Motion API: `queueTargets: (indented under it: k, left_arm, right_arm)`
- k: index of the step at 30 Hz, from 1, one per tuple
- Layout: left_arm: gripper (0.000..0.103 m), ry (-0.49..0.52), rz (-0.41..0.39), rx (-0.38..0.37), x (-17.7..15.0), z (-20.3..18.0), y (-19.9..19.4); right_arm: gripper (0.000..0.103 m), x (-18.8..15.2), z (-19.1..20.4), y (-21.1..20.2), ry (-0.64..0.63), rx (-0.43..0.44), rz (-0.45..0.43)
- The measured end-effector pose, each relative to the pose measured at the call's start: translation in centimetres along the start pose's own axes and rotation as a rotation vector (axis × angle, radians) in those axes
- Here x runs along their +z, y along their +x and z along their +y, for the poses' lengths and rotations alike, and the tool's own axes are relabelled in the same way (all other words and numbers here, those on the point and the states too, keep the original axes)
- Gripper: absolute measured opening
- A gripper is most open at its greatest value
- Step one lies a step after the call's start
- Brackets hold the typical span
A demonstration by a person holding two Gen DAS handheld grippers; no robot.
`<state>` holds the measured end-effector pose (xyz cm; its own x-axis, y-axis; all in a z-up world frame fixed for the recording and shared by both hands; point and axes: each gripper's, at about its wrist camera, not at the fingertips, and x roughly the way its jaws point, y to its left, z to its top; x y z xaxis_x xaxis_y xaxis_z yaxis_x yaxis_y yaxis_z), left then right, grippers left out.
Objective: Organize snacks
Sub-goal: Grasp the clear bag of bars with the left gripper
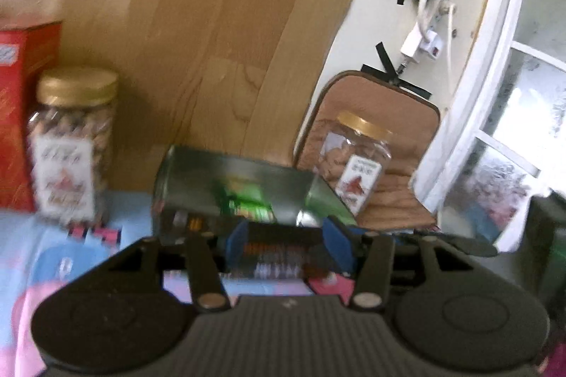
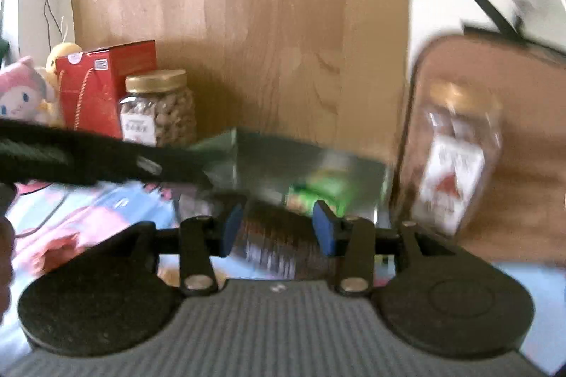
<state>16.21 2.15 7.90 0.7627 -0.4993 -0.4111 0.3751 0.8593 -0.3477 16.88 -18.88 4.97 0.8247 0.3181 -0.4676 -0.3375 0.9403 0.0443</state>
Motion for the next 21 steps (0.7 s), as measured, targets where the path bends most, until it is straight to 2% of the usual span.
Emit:
queueTargets:
  k: [4, 7, 9, 11, 14, 17, 19, 21]
  left_arm:
    - [0.050, -0.005, 0.027, -0.025, -3.5, -0.6, -3.2]
    - [0.050, -0.031, 0.049, -0.042, -5.7, -1.1, -4.5]
    - [0.050, -0.054, 0.074, -0.048, -6.8, -1.4, -4.7]
    - [0.050, -0.071, 0.099, -0.052, -7.6, -1.4, -4.8]
    - [0.050, -0.083, 0.116, -0.057, -8.8, -1.5, -5.6]
    - [0.053, -0.085, 0.117, -0.059, -10.3, -1.3, -7.3]
    - [0.054, -0.080, 0.101, -0.060, -11.2, -1.0, -9.1]
    - [0.054, -0.089, 0.092, -0.055, -11.7, -0.6, -10.7]
  right_arm:
    - [0.048, -2.9, -2.1, -2.2, 0.159, 0.049, 0.050]
    - [0.048, -4.2, -3.5, -2.1, 0.292, 0.065, 0.105]
    - [0.050, -5.3, -4.2, -1.6, 0.404, 0.131, 0.155]
    - [0.051, -5.9, -4.1, -2.1, 0.455, 0.169, 0.159]
    - [0.048, -6.3, -2.0, -4.2, 0.419, 0.265, 0.163]
    - [0.050, -7.7, 1.2, -6.9, 0.358, 0.346, 0.163]
    - [0.050, -8.5, 2.7, -8.8, 0.316, 0.353, 0.129]
    - [0.050, -9.1, 3.2, -10.4, 0.326, 0.374, 0.085]
